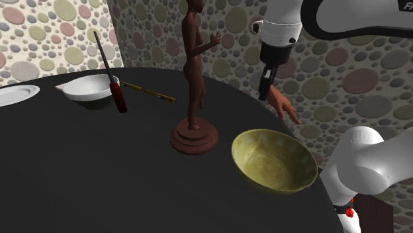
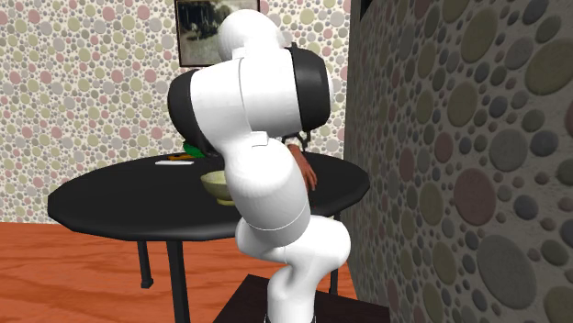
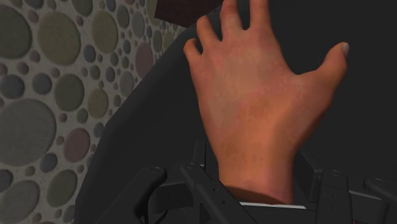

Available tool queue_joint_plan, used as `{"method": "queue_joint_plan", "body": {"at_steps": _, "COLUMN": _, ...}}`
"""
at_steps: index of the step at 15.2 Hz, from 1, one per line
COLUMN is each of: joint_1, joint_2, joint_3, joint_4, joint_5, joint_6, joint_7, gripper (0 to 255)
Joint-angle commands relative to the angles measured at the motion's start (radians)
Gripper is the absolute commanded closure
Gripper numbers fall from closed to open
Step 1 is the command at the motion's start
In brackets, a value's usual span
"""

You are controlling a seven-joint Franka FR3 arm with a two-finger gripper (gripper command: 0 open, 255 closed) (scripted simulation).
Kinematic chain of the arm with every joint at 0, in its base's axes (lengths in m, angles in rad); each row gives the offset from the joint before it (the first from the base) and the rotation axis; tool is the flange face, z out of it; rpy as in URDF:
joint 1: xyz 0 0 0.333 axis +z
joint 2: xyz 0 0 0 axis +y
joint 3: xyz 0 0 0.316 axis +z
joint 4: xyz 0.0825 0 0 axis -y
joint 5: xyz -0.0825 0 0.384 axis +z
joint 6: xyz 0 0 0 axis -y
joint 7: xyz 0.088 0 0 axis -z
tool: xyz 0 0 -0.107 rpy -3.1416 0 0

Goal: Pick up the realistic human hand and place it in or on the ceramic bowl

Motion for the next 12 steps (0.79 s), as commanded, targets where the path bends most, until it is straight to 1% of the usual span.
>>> {"method": "queue_joint_plan", "body": {"at_steps": 1, "joint_1": -0.003, "joint_2": 0.008, "joint_3": -0.002, "joint_4": 0.034, "joint_5": -0.003, "joint_6": -0.026, "joint_7": -0.004, "gripper": 255}}
{"method": "queue_joint_plan", "body": {"at_steps": 7, "joint_1": -0.010, "joint_2": 0.036, "joint_3": -0.004, "joint_4": 0.127, "joint_5": -0.009, "joint_6": -0.090, "joint_7": -0.014, "gripper": 255}}
{"method": "queue_joint_plan", "body": {"at_steps": 12, "joint_1": 0.013, "joint_2": 0.058, "joint_3": 0.106, "joint_4": 0.177, "joint_5": 0.055, "joint_6": -0.127, "joint_7": 0.107, "gripper": 255}}
